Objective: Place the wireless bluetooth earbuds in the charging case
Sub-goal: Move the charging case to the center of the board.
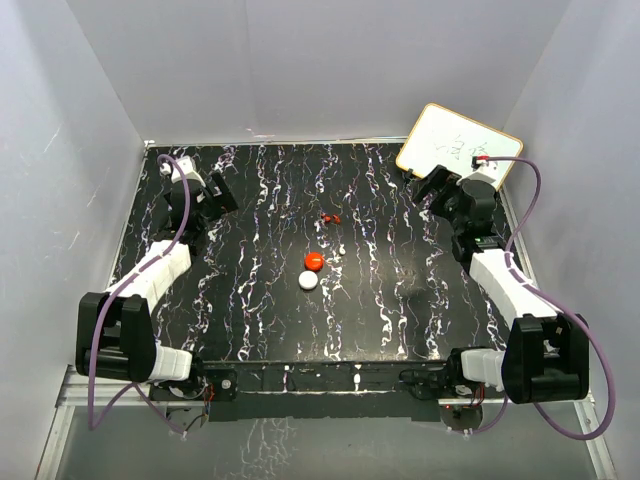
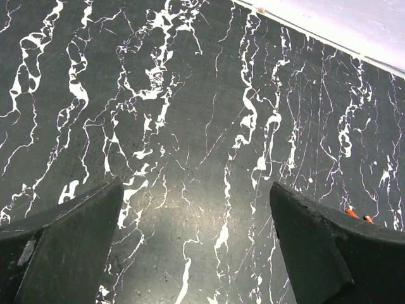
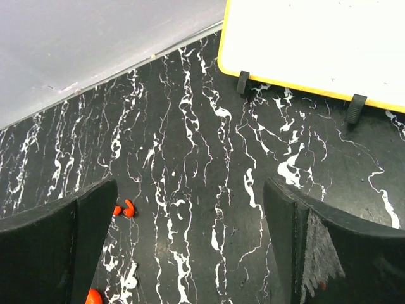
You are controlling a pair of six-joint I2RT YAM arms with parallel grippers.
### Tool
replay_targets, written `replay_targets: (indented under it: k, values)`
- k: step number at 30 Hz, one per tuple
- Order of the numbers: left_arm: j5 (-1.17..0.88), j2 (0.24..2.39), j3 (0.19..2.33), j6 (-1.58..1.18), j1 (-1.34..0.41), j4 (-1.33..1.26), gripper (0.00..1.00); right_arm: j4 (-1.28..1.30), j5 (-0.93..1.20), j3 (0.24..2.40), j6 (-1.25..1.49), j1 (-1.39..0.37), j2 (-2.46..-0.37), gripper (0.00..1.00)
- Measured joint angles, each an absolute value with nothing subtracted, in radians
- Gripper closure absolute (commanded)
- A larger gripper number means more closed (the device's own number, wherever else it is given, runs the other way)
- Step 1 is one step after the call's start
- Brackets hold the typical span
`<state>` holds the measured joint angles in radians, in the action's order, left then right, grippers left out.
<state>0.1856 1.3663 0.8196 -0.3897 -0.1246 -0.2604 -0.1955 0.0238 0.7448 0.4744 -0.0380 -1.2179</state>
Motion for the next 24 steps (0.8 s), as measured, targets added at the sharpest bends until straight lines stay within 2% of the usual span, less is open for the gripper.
replay_targets:
  k: [6,14,24]
  values:
    - [0.18,1.355,0.82,-0.405,-0.125,-0.245,0.01,-0.175,0.032,0.756,0.456,-0.057,-1.229,0.02]
    - [0.175,1.335,0.82,-0.42,-0.125,-0.225,0.01,-0.203,0.225,0.722,0.372,-0.058,-1.138,0.02]
    - [0.114,1.328,0.82,-0.454,-0.125,-0.219,0.01,-0.267,0.374,0.664,0.446,-0.059,-1.133,0.02]
